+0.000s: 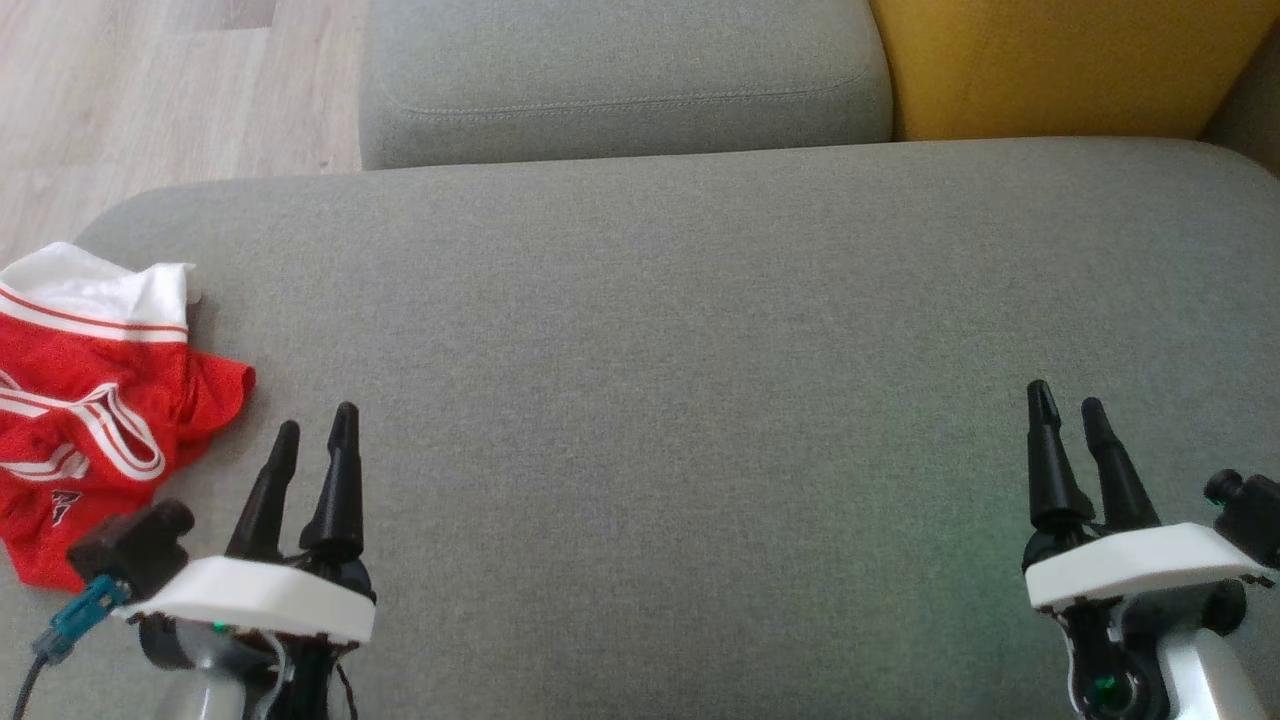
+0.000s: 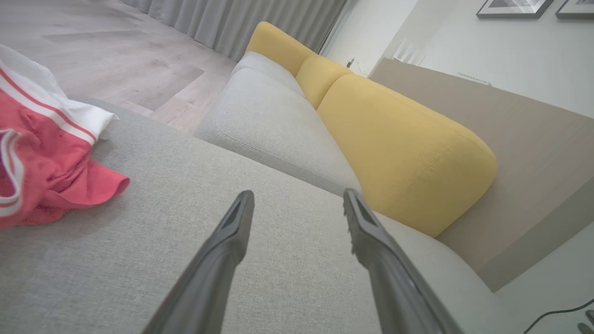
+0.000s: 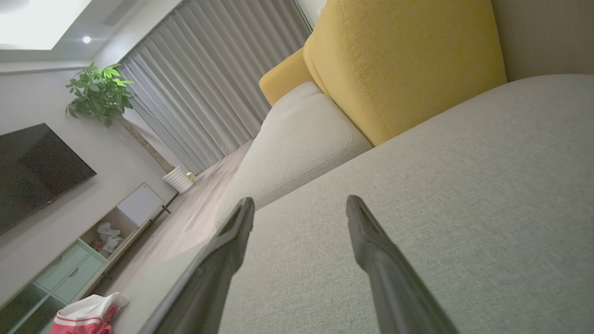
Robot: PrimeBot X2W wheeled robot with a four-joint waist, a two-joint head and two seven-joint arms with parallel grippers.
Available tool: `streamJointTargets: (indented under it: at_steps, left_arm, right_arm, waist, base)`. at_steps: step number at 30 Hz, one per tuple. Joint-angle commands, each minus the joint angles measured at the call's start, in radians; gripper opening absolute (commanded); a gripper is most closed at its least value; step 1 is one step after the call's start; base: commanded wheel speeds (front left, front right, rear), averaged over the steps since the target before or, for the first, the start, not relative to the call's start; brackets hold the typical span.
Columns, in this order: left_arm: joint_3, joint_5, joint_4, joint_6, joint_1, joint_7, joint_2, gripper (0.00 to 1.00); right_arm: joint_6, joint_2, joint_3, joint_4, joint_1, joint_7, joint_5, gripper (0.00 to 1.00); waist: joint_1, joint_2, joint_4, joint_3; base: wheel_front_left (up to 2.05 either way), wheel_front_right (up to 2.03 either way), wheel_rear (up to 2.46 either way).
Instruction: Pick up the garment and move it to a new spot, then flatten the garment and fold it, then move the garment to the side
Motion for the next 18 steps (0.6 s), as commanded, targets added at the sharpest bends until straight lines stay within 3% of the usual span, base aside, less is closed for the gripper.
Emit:
streamJointTargets:
  at_steps: [1, 18]
  left_arm:
    - [0.009, 0.038, -0.047, 0.006, -0.031, -0.016, 0.026, 1.00]
    - [-0.059, 0.247, -0.043, 0.071, -0.008, -0.066, 0.064, 1.00]
  right_arm:
    - [0.005, -0.014, 0.017, -0.035, -0.033, -0.012, -0.040, 1.00]
    - [0.006, -0.001, 0.032, -0.021, -0.012, -0.038, -0.273, 1.00]
  waist:
    - [0.0000, 0.0000, 0.000, -0.001]
    - [0.0000, 0.0000, 0.008, -0.009]
  base:
    - [0.00, 0.00, 0.00]
    - [0.00, 0.00, 0.00]
